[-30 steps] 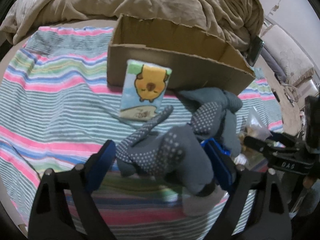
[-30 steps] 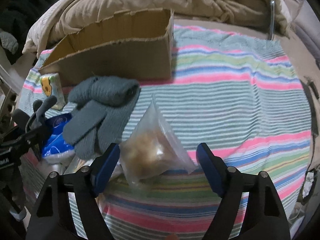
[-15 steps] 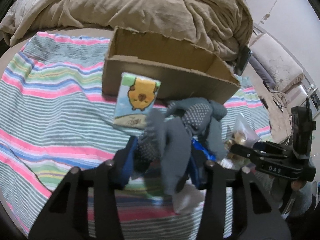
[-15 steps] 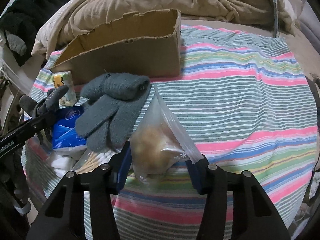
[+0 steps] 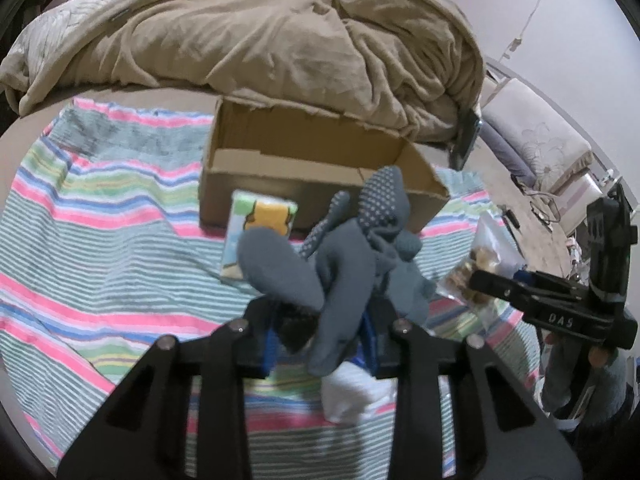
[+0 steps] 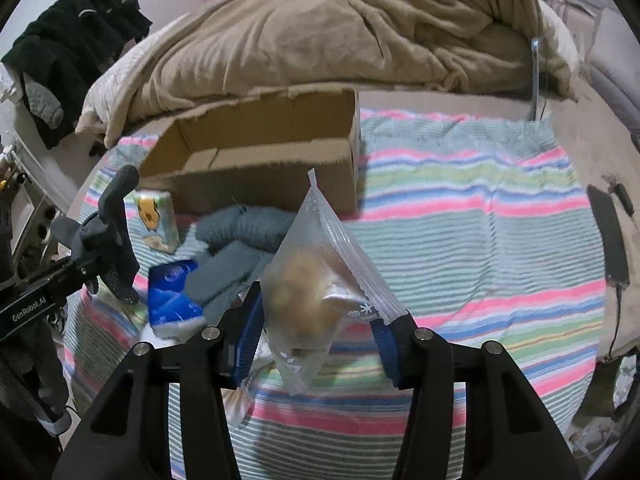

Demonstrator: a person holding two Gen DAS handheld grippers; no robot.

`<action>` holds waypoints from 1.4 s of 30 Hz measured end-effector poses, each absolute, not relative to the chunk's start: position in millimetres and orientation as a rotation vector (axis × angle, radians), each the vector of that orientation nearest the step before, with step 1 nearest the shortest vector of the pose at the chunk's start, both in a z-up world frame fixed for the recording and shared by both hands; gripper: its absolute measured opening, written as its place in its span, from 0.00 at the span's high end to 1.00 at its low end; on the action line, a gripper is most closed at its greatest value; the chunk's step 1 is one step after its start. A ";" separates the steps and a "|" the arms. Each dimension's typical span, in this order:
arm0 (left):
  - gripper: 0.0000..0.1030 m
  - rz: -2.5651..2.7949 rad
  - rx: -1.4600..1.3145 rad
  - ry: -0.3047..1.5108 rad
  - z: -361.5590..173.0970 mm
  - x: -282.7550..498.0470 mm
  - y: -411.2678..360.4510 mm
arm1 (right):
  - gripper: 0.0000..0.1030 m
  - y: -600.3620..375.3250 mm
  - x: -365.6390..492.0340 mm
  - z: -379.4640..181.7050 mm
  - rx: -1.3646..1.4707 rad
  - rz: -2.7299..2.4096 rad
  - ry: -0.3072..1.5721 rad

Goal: Organize objects
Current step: 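Lower the gloves and snack bag into the cardboard box and open both grippers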

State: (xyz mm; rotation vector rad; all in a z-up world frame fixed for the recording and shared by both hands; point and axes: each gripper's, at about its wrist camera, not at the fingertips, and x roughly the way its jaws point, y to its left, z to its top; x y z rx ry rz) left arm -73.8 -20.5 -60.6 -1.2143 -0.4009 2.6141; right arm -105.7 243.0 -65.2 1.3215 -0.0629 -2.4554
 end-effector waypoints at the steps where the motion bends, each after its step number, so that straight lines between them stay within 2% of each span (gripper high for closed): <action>1: 0.68 2.620 -1.200 -0.398 -56.2 -73.4 -20.3 | 0.48 240.6 -106.2 -61.4 1.310 -2.460 -0.062; 13: 0.68 2.662 -1.085 -0.332 -20.3 -93.4 -11.0 | 0.48 238.2 -135.8 -20.5 1.161 -2.515 -0.030; 22: 0.67 2.662 -1.061 -0.301 -15.5 -135.9 3.2 | 0.48 226.4 -174.7 -9.9 1.109 -2.520 -0.002; 42: 0.64 2.572 -1.314 -0.211 -99.9 -217.3 43.5 | 0.48 206.1 -235.8 -62.7 1.208 -2.451 0.003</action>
